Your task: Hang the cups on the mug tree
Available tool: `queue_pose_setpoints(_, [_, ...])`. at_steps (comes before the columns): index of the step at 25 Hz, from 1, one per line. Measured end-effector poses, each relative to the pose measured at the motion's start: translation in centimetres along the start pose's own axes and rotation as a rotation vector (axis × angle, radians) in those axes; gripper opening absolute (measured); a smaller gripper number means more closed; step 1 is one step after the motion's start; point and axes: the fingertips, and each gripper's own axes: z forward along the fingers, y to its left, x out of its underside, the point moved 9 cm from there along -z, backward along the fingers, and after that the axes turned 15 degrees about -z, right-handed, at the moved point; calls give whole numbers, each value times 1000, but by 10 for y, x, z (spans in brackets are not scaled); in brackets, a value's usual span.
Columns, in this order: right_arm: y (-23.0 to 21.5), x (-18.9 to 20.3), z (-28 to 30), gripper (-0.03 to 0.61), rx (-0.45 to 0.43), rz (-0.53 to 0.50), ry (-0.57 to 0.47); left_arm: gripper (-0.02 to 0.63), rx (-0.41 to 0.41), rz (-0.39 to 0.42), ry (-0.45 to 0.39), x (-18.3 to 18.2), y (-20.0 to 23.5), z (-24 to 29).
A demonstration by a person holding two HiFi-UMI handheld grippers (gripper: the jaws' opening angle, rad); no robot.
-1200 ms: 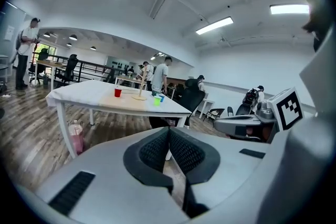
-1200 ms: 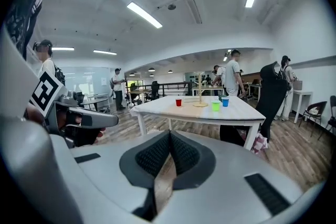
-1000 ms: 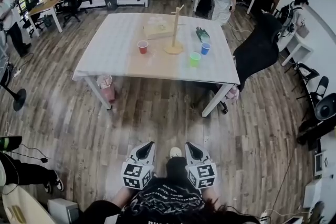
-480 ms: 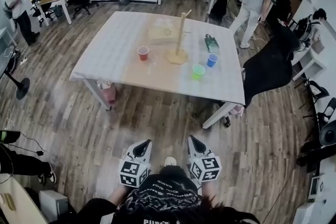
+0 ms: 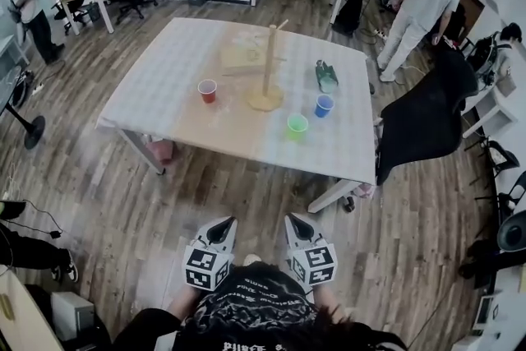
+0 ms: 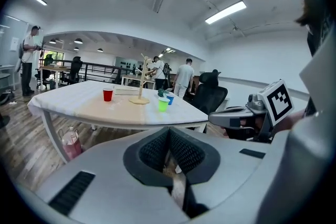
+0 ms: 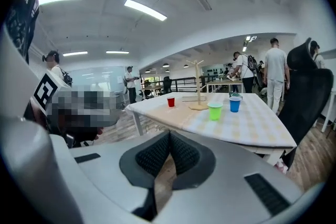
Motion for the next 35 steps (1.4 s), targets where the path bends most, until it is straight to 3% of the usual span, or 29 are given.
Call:
queue_pose_setpoints(5, [-18,-6,12,9,-35,61,-53,21,-4,-54,-18,-9,-2,21])
queue_pose_setpoints(10, [-28,-10,26,9,-21,25,-41,21,-33,-60,-46,-23,8,38])
queue_pose_setpoints(15, [-40,-17,40,9,27,-16,-18,21,-32,-45,-11,-34,28,60])
queue_pose_setpoints(20, [-64,-23,62,9,93,28,15,21,16,-83,-3,-59,48,103])
queue_pose_setpoints(35, [-148,-61,172,9,319,212,13,21,204,-16,59,-172,130,242])
